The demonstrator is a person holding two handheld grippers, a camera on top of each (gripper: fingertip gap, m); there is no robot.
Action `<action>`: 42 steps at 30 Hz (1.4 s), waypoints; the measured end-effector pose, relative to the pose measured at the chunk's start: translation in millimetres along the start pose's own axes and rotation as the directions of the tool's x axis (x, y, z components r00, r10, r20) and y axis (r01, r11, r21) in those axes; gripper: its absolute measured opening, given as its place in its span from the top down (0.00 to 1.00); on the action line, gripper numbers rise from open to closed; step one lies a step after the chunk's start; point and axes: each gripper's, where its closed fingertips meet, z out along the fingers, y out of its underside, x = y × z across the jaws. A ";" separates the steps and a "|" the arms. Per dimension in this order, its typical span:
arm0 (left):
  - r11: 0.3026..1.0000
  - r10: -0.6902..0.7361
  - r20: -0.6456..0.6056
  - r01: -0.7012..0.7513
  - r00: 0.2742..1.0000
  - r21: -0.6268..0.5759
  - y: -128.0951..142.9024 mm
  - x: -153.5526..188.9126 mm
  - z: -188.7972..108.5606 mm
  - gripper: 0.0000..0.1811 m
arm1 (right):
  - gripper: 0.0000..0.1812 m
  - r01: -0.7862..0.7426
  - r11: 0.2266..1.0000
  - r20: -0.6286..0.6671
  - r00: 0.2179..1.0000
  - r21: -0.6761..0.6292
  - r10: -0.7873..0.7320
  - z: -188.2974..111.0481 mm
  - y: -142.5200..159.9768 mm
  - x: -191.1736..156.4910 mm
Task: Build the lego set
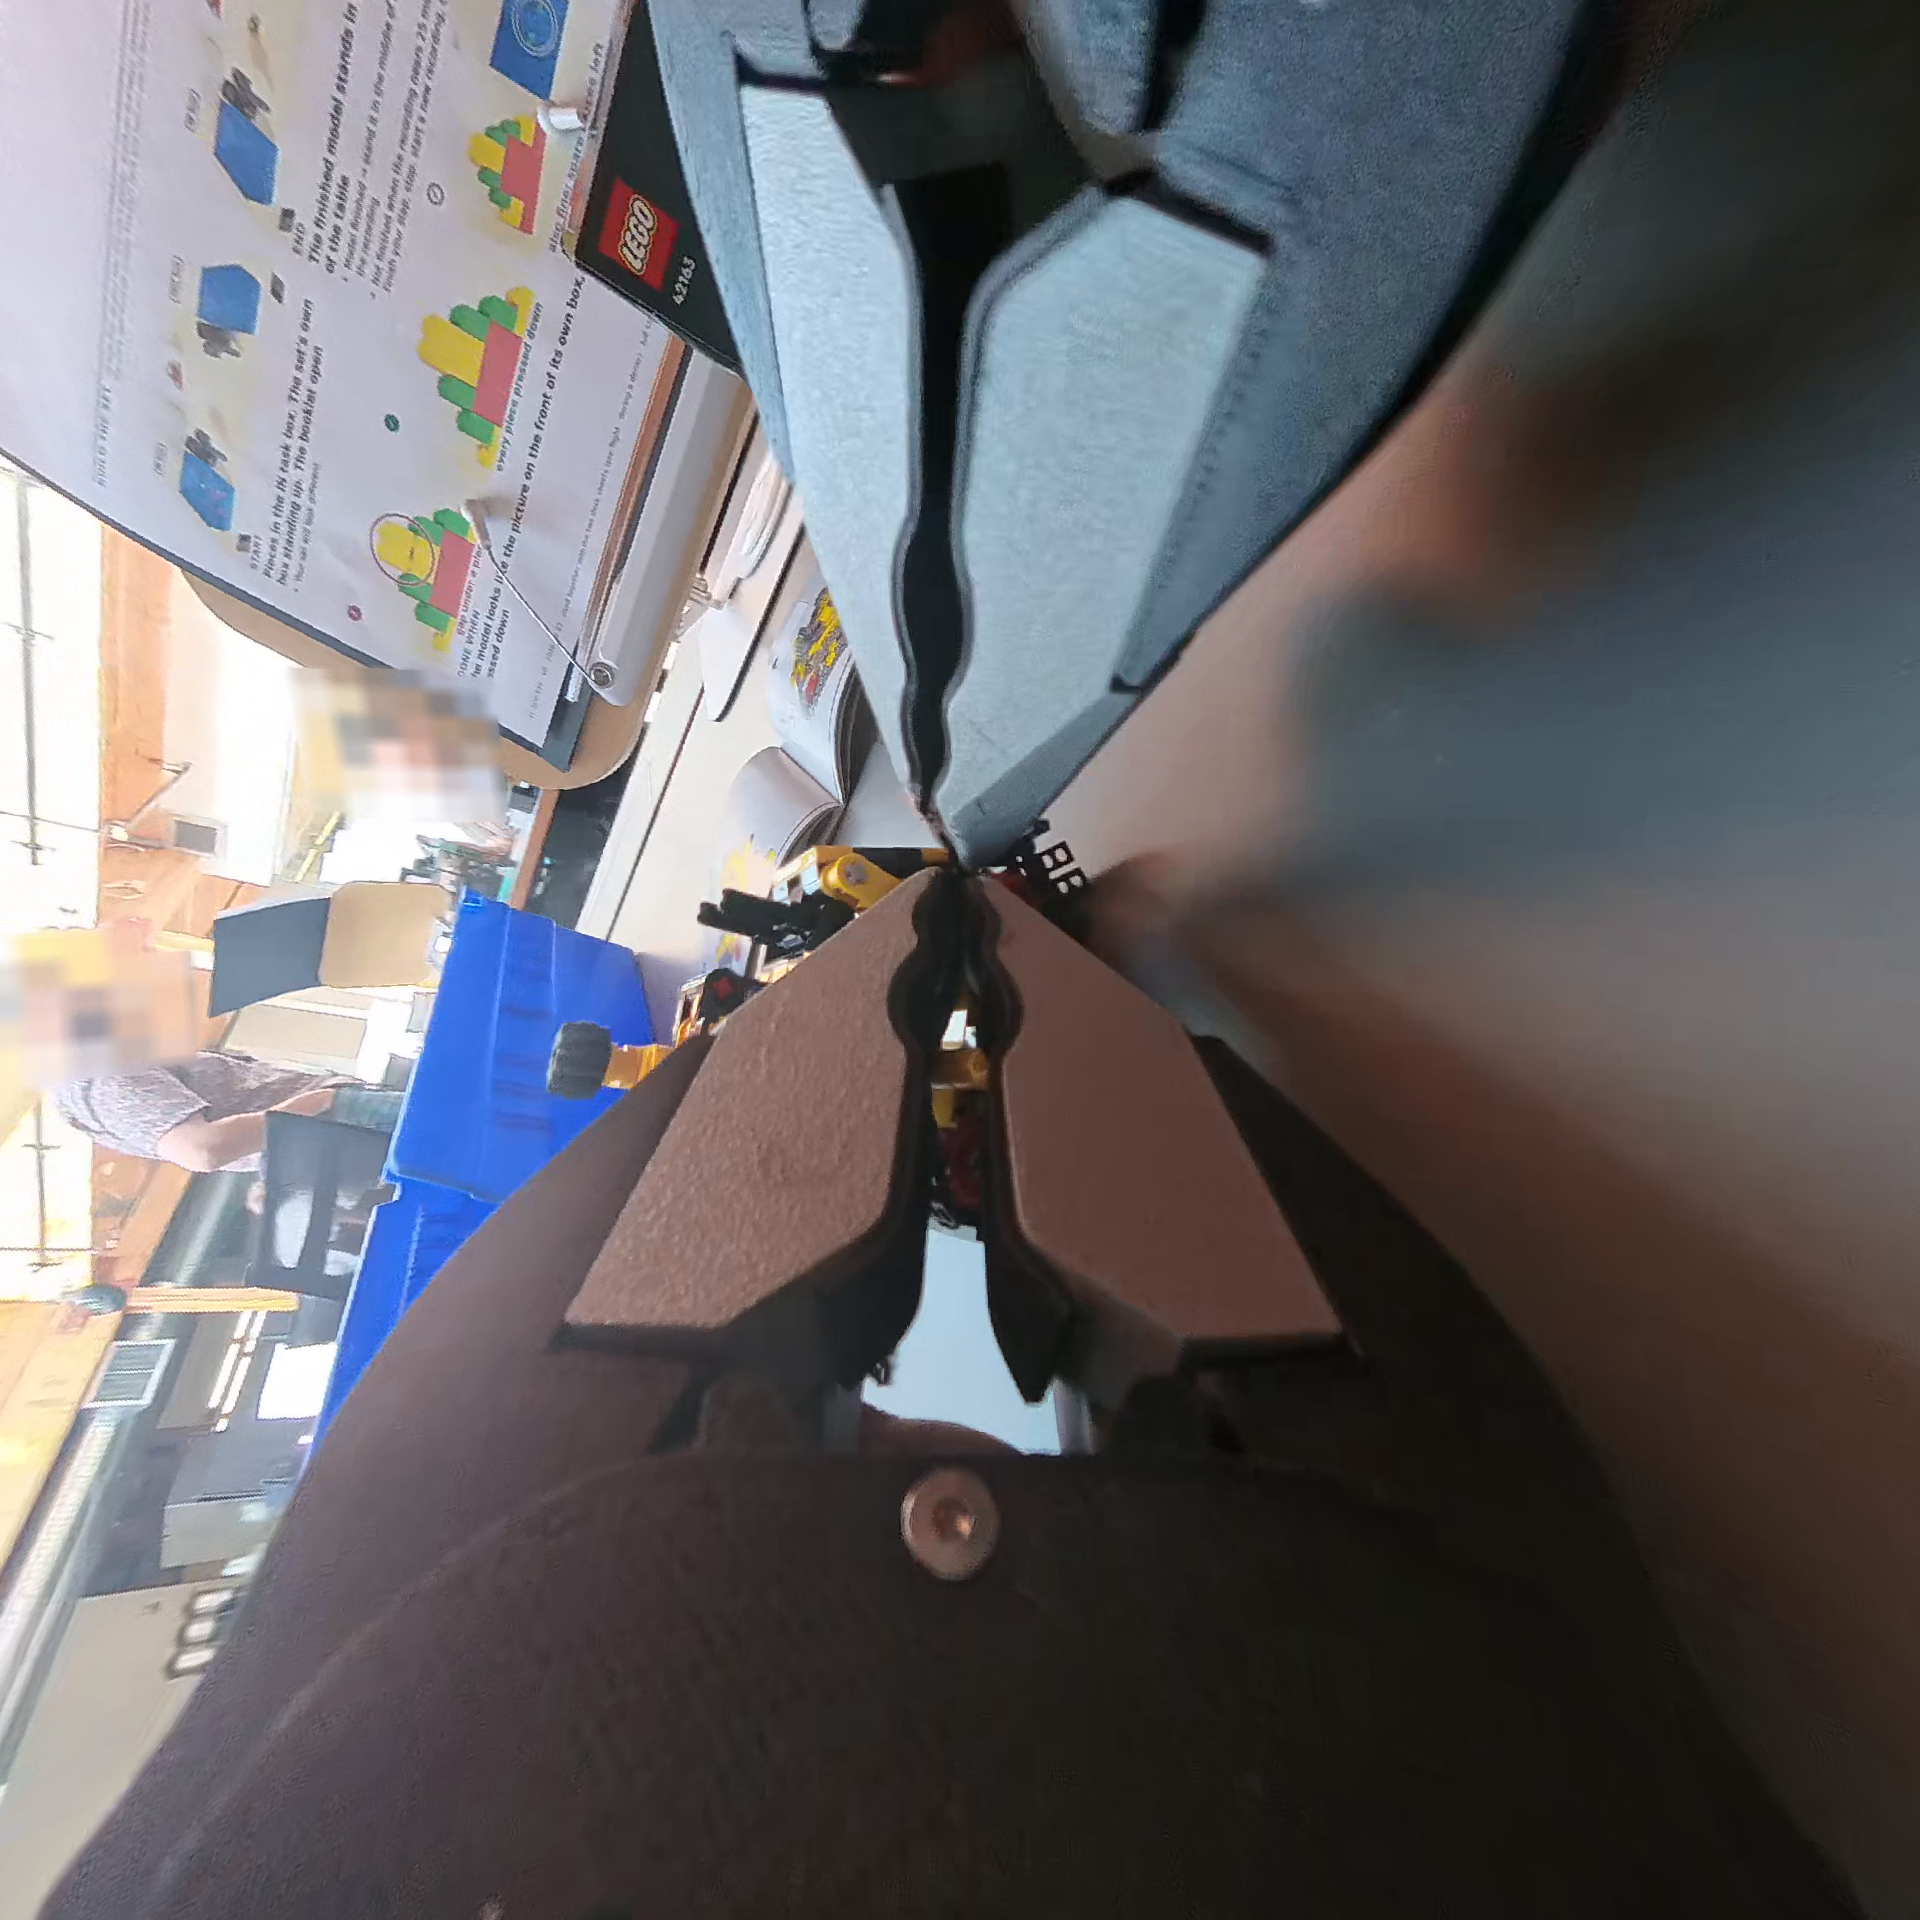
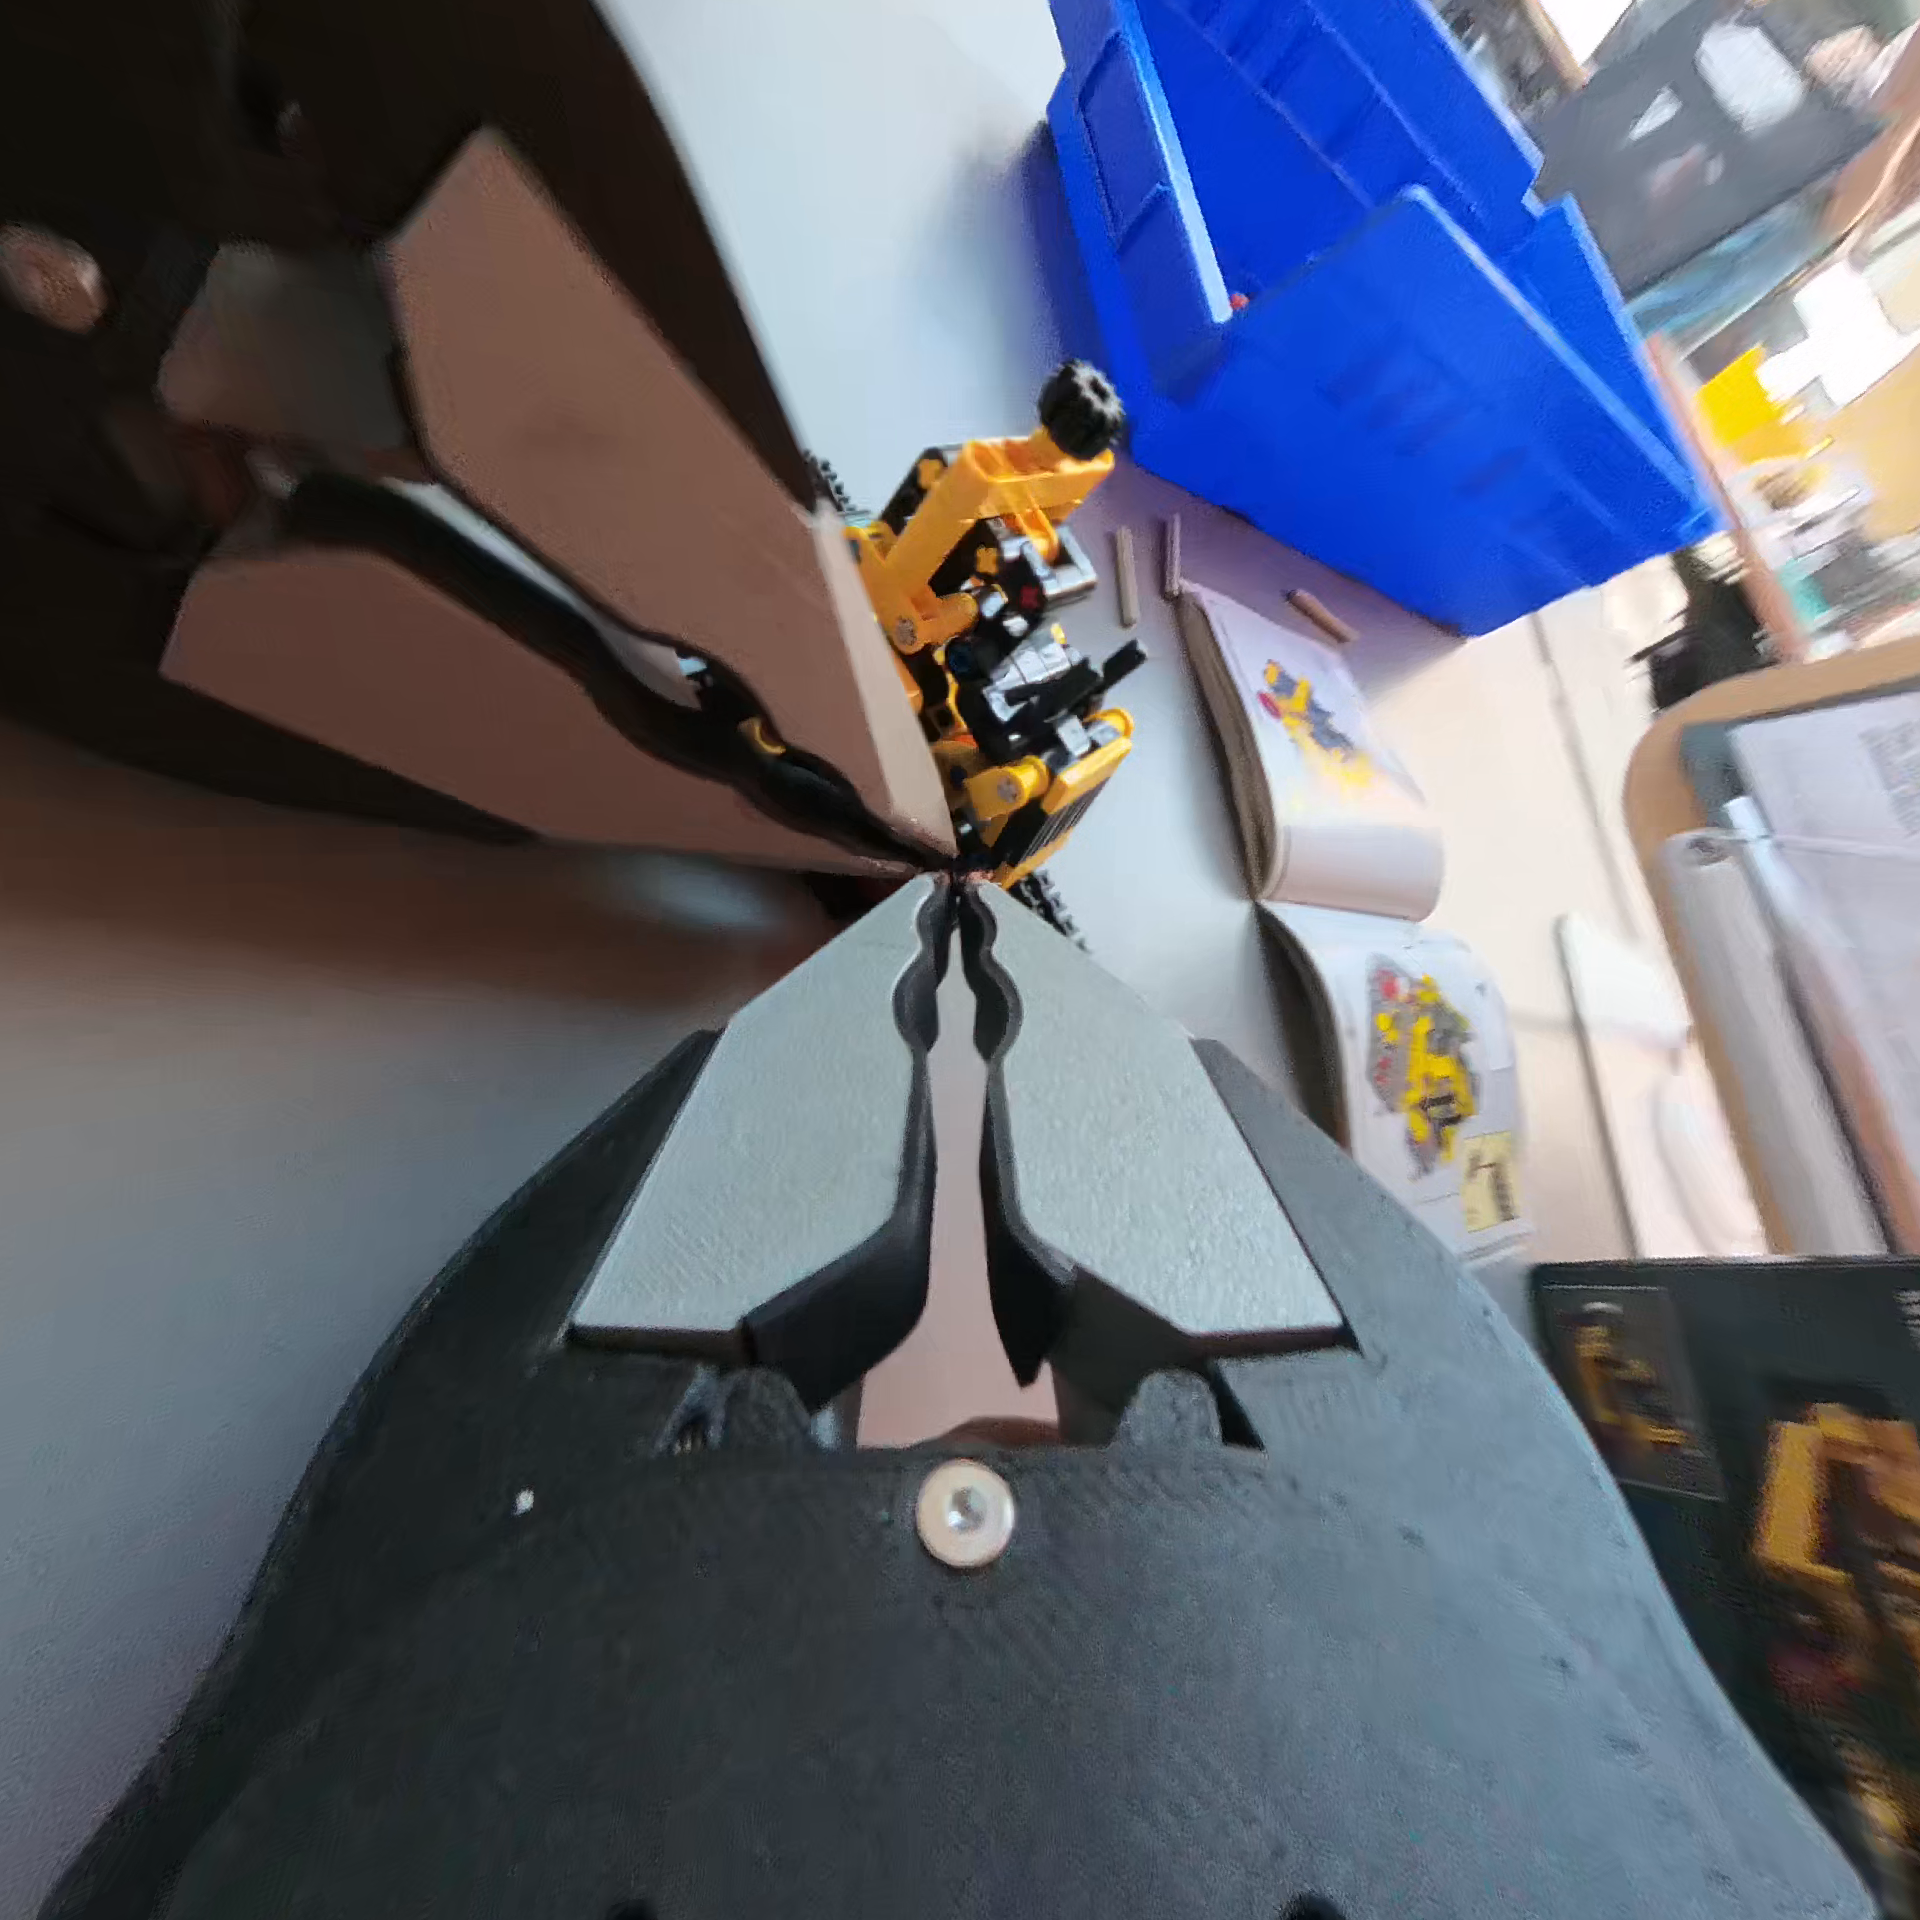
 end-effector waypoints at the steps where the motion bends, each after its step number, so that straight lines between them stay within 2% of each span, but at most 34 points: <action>1: 1.000 0.012 0.010 -0.012 1.000 -0.001 -0.1 -0.1 0.2 1.00 | 1.00 -0.052 0.999 0.030 0.998 0.002 0.052 0.0 0.4 0.2; 4: 1.000 0.023 0.022 -0.023 0.999 0.002 -1.1 -0.7 0.9 1.00 | 1.00 -0.145 0.989 0.089 0.986 0.002 0.145 -0.5 0.9 1.2; 9: 1.000 0.005 0.012 -0.005 1.000 0.009 -2.0 -1.4 1.2 1.00 | 1.00 -0.204 0.979 0.125 0.971 0.003 0.202 -0.9 1.0 1.8; 10: 1.000 -0.009 -0.005 0.009 1.000 0.009 -1.6 -0.8 1.4 1.00 | 1.00 -0.171 0.985 0.107 0.980 0.000 0.170 -0.2 1.7 1.0; 12: 0.998 -0.056 -0.043 0.057 0.997 0.007 -0.6 -0.6 1.4 1.00 | 1.00 0.005 1.000 0.022 1.000 0.013 -0.006 0.7 1.7 0.6; 14: 0.998 -0.063 -0.054 0.064 0.997 0.012 -1.2 0.1 1.3 1.00 | 1.00 0.176 0.984 -0.062 0.982 0.001 -0.176 0.0 1.0 0.7; 17: 0.999 -0.044 -0.056 0.045 0.997 0.024 -3.3 2.0 0.3 1.00 | 1.00 0.335 0.942 -0.132 0.933 -0.033 -0.336 -2.5 0.0 0.5; 20: 0.997 -0.071 -0.086 0.074 0.994 0.027 -3.9 3.5 -1.2 1.00 | 1.00 0.553 0.826 -0.236 0.793 -0.105 -0.561 -4.4 -0.2 0.0; 24: 0.997 -0.067 -0.087 0.070 0.994 0.026 -2.6 3.6 -1.9 1.00 | 1.00 0.650 0.747 -0.283 0.696 -0.143 -0.660 -4.3 -1.8 -0.8; 26: 0.996 -0.083 -0.103 0.087 0.991 0.027 -2.4 4.0 -2.4 1.00 | 1.00 0.731 0.658 -0.320 0.588 -0.183 -0.743 -4.4 -2.3 -1.4; 27: 0.995 -0.089 -0.109 0.093 0.990 0.029 -2.6 3.9 -2.7 1.00 | 1.00 0.742 0.642 -0.326 0.569 -0.191 -0.755 -4.9 -3.1 -1.6; 34: 0.996 -0.081 -0.105 0.085 0.991 0.033 -2.4 4.2 -3.1 1.00 | 1.00 0.731 0.661 -0.326 0.591 -0.170 -0.738 -5.4 -2.8 -2.0; 38: 0.999 -0.042 -0.063 0.044 0.997 0.031 0.1 1.7 -2.5 1.00 | 1.00 0.496 0.867 -0.171 0.851 -0.050 -0.497 -5.4 11.3 -2.6; 40: 0.999 -0.018 -0.044 0.019 0.999 0.031 1.3 1.0 -2.6 1.00 | 0.96 0.404 0.913 -0.133 0.904 -0.049 -0.407 -5.7 17.0 1.4; 42: 0.999 -0.013 -0.043 0.014 0.999 0.033 1.3 1.2 -2.8 1.00 | 0.92 0.384 0.922 -0.101 0.917 -0.047 -0.387 -4.1 19.2 -2.0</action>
